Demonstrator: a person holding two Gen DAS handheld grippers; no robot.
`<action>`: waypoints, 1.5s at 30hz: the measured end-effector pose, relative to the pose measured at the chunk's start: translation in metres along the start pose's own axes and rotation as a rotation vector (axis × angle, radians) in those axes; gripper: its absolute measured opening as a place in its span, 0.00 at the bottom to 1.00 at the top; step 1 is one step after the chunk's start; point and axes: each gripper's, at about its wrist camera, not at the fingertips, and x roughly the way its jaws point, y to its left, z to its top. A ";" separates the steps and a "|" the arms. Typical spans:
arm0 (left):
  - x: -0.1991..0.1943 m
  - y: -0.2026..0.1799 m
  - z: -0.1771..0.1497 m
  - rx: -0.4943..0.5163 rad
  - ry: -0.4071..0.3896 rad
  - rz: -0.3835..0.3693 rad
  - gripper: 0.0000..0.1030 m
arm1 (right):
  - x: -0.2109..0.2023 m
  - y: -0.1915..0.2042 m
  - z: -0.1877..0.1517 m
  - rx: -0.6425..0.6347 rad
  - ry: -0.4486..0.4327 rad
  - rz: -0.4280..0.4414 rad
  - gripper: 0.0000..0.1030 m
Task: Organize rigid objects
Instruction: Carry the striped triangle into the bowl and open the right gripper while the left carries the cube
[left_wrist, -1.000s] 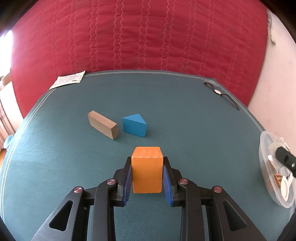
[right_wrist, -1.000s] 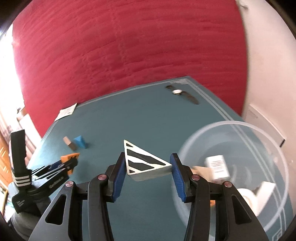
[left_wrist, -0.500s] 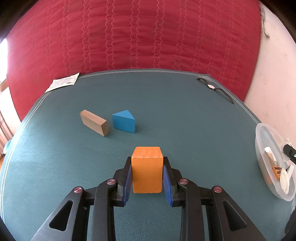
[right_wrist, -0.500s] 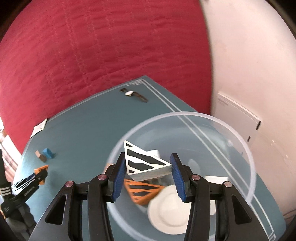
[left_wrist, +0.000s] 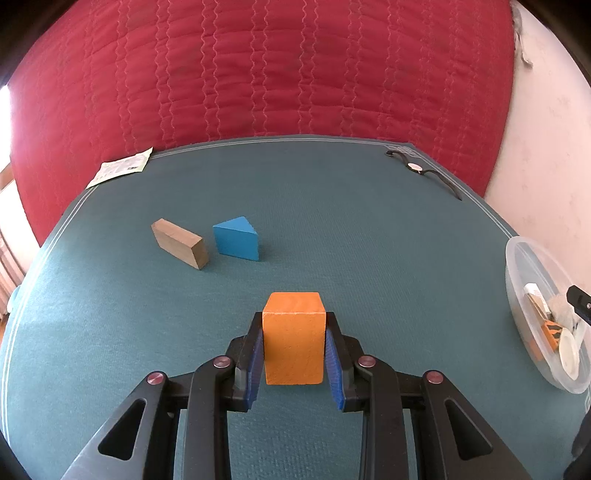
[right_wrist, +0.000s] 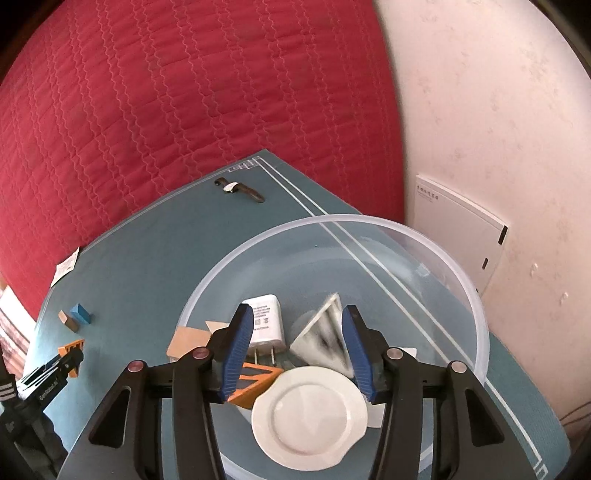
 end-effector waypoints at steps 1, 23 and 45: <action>0.000 -0.001 0.000 0.001 0.001 -0.001 0.30 | -0.001 -0.001 -0.001 0.001 -0.001 -0.002 0.50; -0.011 -0.049 0.005 0.038 0.030 -0.093 0.30 | -0.010 -0.039 -0.006 0.037 -0.013 -0.046 0.50; -0.032 -0.142 0.010 0.205 0.007 -0.275 0.30 | -0.007 -0.060 -0.005 0.045 -0.018 -0.070 0.50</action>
